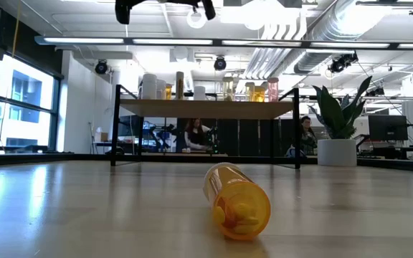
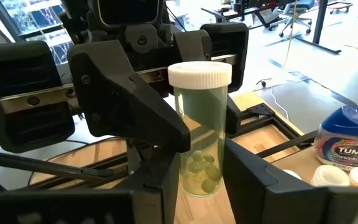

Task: Pick and place medicine bottles onto shelf by color
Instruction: Put the yellow pill bottle on the shelf

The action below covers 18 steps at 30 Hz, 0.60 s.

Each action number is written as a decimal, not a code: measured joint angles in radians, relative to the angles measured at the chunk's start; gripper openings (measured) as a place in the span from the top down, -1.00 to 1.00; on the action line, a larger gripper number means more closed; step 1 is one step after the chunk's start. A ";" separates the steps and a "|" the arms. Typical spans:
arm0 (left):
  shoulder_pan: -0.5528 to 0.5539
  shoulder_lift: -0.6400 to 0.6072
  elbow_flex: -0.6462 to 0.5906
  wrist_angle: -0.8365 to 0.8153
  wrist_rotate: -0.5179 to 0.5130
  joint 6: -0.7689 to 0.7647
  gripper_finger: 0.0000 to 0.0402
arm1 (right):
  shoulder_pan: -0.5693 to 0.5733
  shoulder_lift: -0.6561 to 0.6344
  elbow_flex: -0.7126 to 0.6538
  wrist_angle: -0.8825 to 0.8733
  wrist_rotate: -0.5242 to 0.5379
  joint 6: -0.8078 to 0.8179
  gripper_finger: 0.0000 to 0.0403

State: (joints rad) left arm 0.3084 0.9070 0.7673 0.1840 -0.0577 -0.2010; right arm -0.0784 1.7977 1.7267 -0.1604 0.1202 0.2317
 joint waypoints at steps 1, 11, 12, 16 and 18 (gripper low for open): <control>0.000 0.000 0.000 -0.002 -0.003 0.007 0.50 | 0.000 0.000 0.000 -0.005 -0.001 -0.003 0.48; 0.000 0.000 0.000 -0.041 -0.062 0.113 0.50 | -0.040 -0.028 0.002 -0.197 -0.044 -0.015 0.04; 0.000 0.000 0.000 -0.053 -0.074 0.123 0.50 | -0.047 -0.039 0.002 -0.228 -0.046 -0.030 0.02; 0.001 0.000 0.000 -0.107 -0.110 0.161 0.50 | -0.075 -0.079 0.002 -0.294 -0.053 -0.089 0.00; 0.001 0.000 0.000 -0.136 -0.112 0.177 0.50 | -0.089 -0.098 0.002 -0.289 -0.066 -0.126 0.00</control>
State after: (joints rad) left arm 0.3096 0.9070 0.7673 0.0479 -0.1692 -0.0236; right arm -0.1675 1.7000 1.7287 -0.4492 0.0545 0.1058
